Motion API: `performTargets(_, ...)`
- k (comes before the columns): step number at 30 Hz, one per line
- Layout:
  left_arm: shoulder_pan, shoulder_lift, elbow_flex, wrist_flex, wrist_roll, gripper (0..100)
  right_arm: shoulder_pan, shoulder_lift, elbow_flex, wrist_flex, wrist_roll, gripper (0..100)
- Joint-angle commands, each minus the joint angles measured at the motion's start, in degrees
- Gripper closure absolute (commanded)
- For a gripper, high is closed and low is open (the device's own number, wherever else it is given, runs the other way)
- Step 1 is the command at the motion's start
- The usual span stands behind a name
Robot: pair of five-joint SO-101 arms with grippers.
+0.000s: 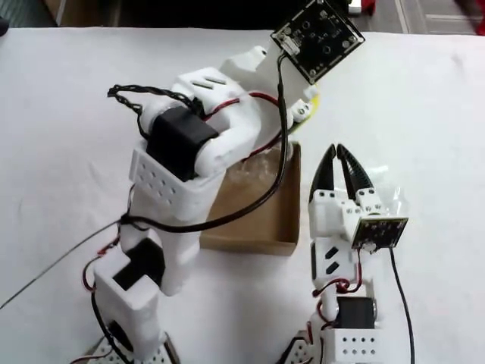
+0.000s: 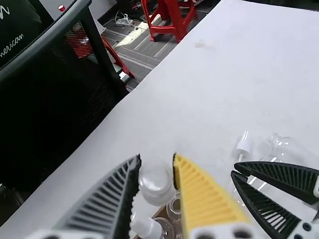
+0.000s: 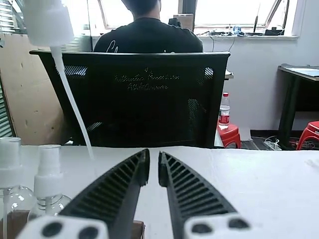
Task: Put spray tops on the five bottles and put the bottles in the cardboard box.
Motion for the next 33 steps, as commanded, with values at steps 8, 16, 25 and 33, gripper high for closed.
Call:
performTargets(8, 0.22, 3.56, -0.7, 2.11, -0.35, 98, -0.4, -0.31, 0.44, 0.48, 0.79, 97.5)
performTargets(16, 0.04, 7.43, -0.79, 0.88, -0.35, 98, -0.4, -0.31, 0.44, 0.48, 0.88, 97.4)
performTargets(25, 0.04, 13.14, -1.23, 0.35, -0.26, 98, -0.4, -0.31, 0.44, 0.48, 0.88, 97.4)
performTargets(33, -0.04, 18.86, -1.23, -1.93, -0.26, 98, -0.4, -0.31, 0.44, 0.48, 0.88, 97.4)
